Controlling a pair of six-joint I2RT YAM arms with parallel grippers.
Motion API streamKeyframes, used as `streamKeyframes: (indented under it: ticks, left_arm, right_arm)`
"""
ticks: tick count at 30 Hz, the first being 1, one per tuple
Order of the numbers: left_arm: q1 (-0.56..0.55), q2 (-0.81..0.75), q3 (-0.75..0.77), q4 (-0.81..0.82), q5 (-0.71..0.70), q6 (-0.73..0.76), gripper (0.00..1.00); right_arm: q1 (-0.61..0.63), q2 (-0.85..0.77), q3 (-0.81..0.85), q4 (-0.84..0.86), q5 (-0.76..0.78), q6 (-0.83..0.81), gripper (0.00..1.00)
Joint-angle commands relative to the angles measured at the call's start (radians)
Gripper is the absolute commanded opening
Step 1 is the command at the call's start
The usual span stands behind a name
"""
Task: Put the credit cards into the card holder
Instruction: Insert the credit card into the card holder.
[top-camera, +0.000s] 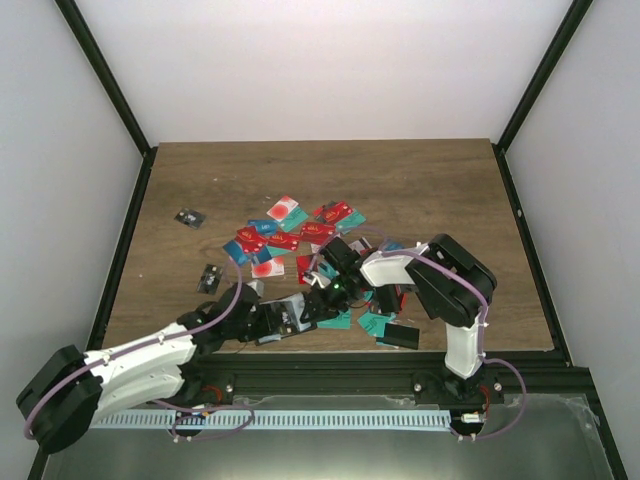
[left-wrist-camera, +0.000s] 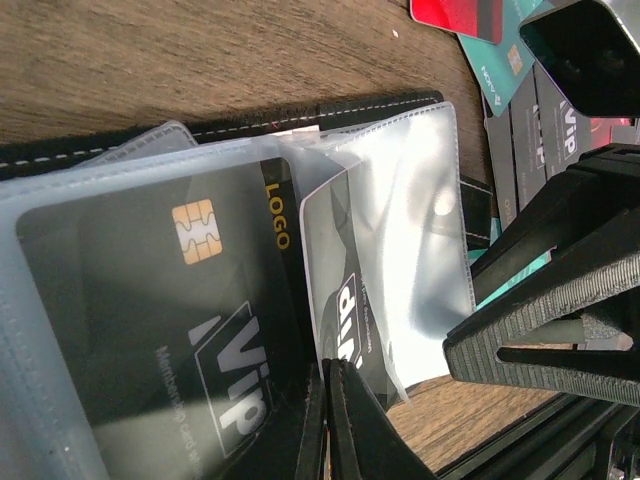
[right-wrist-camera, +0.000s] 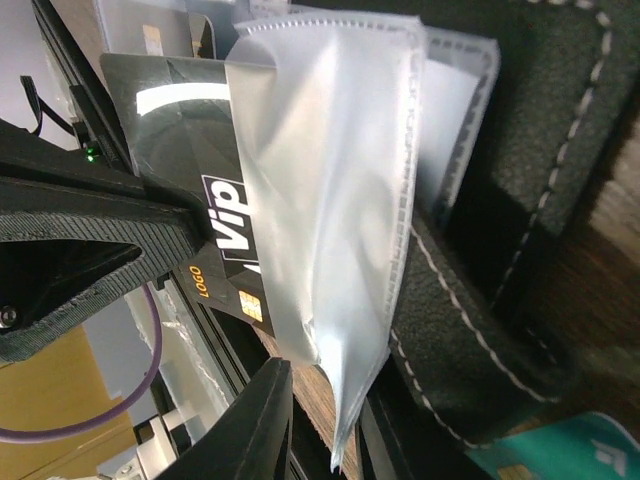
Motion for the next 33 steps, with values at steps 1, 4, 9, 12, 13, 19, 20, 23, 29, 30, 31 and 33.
streamKeyframes:
  ticks: [1, 4, 9, 12, 13, 19, 20, 23, 29, 30, 31, 33]
  left_arm:
    - [0.011, 0.002, 0.008, -0.105, -0.069, 0.037, 0.04]
    - [0.012, -0.029, 0.002, -0.134, -0.089, 0.023, 0.04]
    - [0.016, -0.050, -0.039, -0.108, -0.096, -0.013, 0.04]
    - [0.017, -0.040, -0.066, -0.037, -0.069, -0.023, 0.04]
    - [0.016, -0.032, -0.071, -0.014, -0.061, -0.022, 0.04]
    - [0.016, 0.056, -0.064, 0.099, -0.015, -0.002, 0.04]
    - [0.017, 0.078, -0.060, 0.114, -0.008, 0.003, 0.04]
    - [0.016, 0.135, -0.049, 0.144, 0.010, 0.010, 0.04]
    - [0.017, 0.173, -0.025, 0.149, 0.015, 0.029, 0.04]
    - [0.016, 0.177, -0.022, 0.148, 0.016, 0.031, 0.04]
    - [0.016, 0.180, -0.020, 0.148, 0.018, 0.033, 0.04]
    - [0.015, 0.188, -0.018, 0.146, 0.019, 0.037, 0.04]
  right_arm:
    - [-0.024, -0.006, -0.011, -0.048, 0.094, -0.019, 0.21]
    - [-0.028, -0.004, -0.014, -0.047, 0.094, -0.021, 0.20]
    - [-0.029, 0.005, -0.018, -0.053, 0.091, -0.022, 0.18]
    - [-0.029, 0.010, -0.014, -0.059, 0.088, -0.024, 0.18]
    - [-0.028, 0.010, -0.009, -0.062, 0.089, -0.025, 0.18]
    - [-0.038, 0.000, 0.007, -0.088, 0.101, -0.036, 0.18]
    - [-0.042, -0.001, 0.013, -0.096, 0.102, -0.045, 0.18]
    - [-0.058, -0.012, 0.035, -0.139, 0.124, -0.077, 0.23]
    - [-0.103, -0.062, 0.050, -0.190, 0.165, -0.107, 0.27]
    - [-0.107, -0.070, 0.048, -0.192, 0.169, -0.108, 0.27]
    - [-0.109, -0.076, 0.046, -0.193, 0.169, -0.109, 0.25]
    - [-0.110, -0.076, 0.043, -0.194, 0.170, -0.114, 0.19]
